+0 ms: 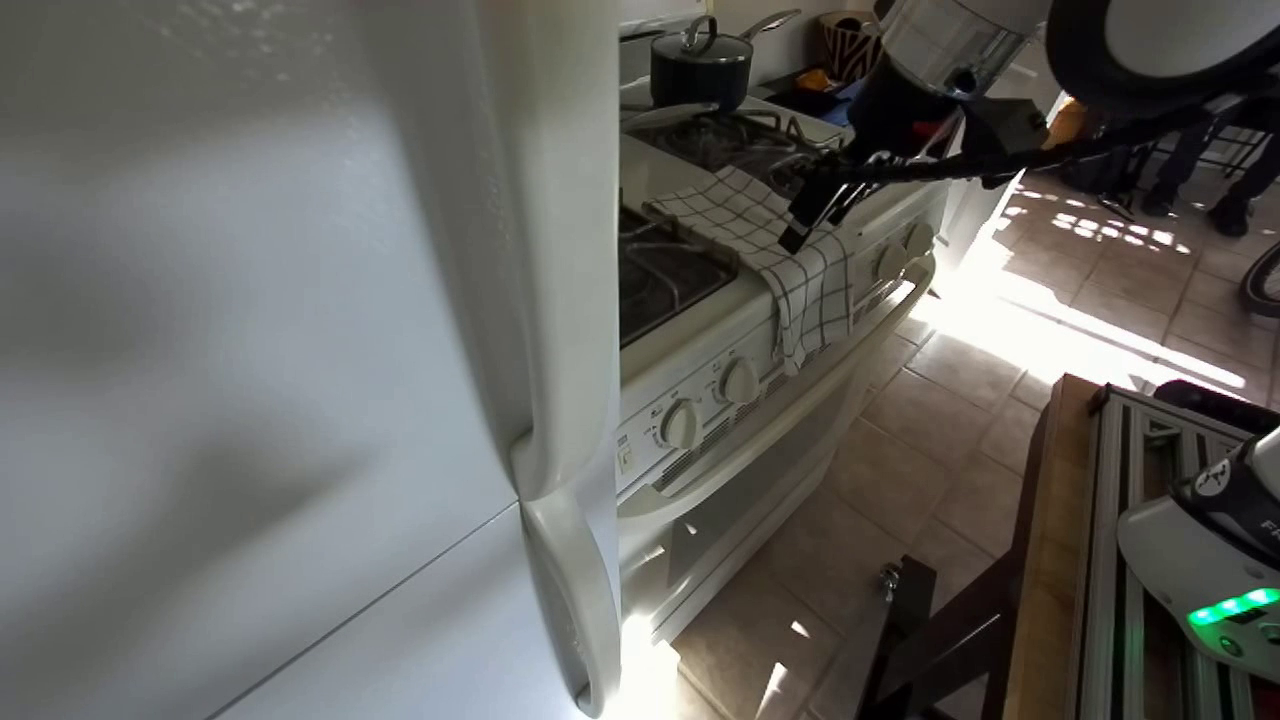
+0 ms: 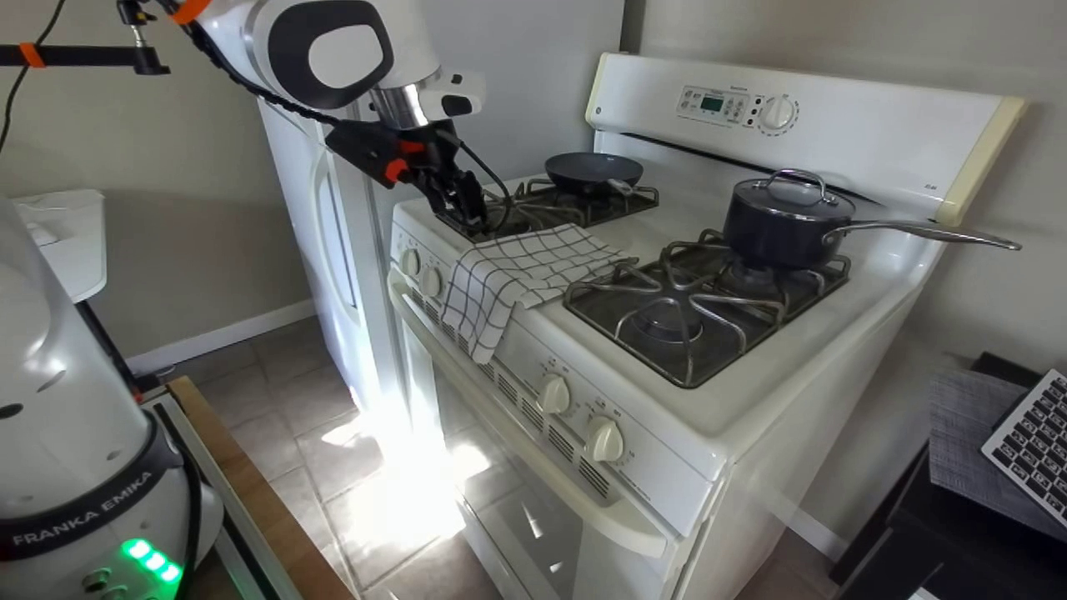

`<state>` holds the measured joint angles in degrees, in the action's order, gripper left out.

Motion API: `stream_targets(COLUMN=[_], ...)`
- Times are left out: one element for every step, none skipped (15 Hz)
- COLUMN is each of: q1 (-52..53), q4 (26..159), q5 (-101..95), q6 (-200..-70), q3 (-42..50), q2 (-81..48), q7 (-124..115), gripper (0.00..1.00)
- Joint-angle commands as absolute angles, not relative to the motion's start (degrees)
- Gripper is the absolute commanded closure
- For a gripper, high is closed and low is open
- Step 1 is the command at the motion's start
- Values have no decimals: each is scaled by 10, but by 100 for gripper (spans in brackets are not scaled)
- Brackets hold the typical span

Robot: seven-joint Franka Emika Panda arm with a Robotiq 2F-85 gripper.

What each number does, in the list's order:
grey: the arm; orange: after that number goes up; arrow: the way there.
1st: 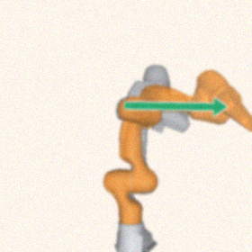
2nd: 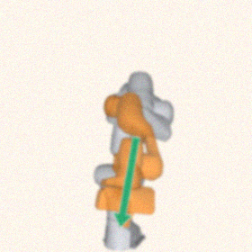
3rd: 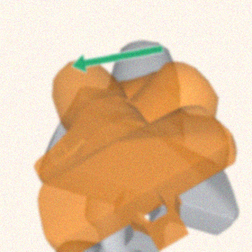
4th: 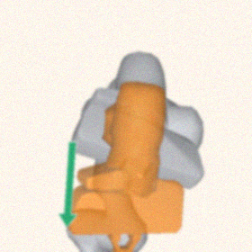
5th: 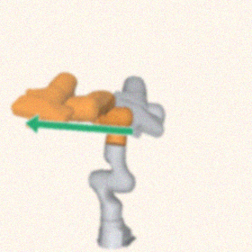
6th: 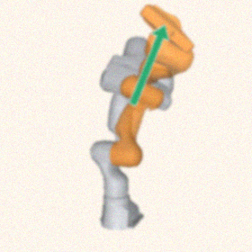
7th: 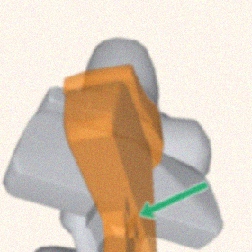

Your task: Put the towel on the oven door handle

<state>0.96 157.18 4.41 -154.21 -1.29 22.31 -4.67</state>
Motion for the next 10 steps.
stream_targets(q1=[-21,-29,-40,-53,-60,-68,-74,-77,-81,-79], q4=[1551,1550,1554,1556,1557,1558,1559,1560,1560,1561], q5=[21,12,-2,-20,-34,-49,-63,-74,-86,-87], q6=[-1591,-1596,-1608,-1614,-1619,-1619,-1615,-1607,-1599,-1590], q3=[-31,-33,-40,-49,-53,-59,-64,-69,-73,-75], q2=[151,141,134,129,123,120,119,121,123,126], q7=[-97,-107,-126,-150,-167,-185,-203,-217,-232,-236], gripper=[0,0,0,0,0,0,0,0,0,0])
